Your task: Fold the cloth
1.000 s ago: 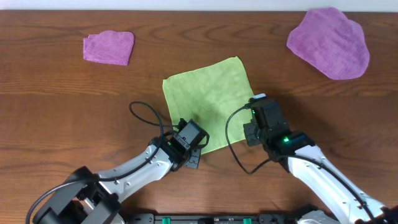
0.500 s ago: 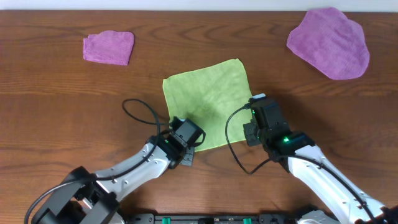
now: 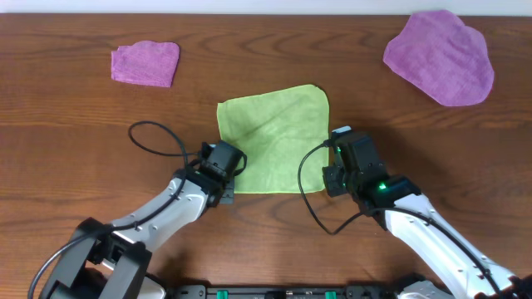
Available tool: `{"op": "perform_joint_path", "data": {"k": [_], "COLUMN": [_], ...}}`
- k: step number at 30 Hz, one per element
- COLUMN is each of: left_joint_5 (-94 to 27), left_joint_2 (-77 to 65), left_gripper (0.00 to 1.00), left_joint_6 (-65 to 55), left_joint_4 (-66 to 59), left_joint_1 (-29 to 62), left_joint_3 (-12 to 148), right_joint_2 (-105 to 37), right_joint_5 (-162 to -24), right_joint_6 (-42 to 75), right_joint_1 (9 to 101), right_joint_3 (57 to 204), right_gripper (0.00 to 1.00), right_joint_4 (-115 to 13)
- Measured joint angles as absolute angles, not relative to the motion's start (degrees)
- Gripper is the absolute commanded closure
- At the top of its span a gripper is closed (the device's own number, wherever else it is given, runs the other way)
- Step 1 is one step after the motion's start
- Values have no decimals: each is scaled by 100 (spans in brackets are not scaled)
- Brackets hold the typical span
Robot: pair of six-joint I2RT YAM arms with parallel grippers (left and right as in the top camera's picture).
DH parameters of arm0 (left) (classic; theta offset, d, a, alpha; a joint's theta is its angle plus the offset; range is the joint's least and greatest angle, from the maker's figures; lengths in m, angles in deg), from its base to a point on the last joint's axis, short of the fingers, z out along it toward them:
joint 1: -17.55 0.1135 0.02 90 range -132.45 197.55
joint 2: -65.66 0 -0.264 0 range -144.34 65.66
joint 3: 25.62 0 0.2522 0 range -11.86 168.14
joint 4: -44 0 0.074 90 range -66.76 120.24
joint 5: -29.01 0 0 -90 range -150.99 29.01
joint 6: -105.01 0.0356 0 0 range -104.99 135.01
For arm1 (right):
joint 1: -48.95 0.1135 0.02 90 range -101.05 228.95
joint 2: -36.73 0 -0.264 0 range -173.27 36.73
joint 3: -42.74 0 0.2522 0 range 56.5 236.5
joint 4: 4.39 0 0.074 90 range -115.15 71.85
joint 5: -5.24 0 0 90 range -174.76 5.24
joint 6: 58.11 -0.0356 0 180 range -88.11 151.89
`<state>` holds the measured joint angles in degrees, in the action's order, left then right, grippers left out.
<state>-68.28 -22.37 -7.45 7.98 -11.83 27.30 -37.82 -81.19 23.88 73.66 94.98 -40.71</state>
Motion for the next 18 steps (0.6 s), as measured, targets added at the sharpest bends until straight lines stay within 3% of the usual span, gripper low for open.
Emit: {"op": "perform_joint_path", "data": {"k": [18], "left_joint_5": [-6268], "left_joint_2": [-2248], "left_gripper": [94], "left_joint_6": [-550], "left_joint_4": [811], "left_joint_1": [-1118], "left_joint_3": [2902], "right_joint_2": [-3895], "right_joint_5": [-9054], "right_joint_6": [2498], "right_joint_1": [7788], "right_joint_3": [9498], "right_gripper": [99], "right_joint_4": [-4148]}}
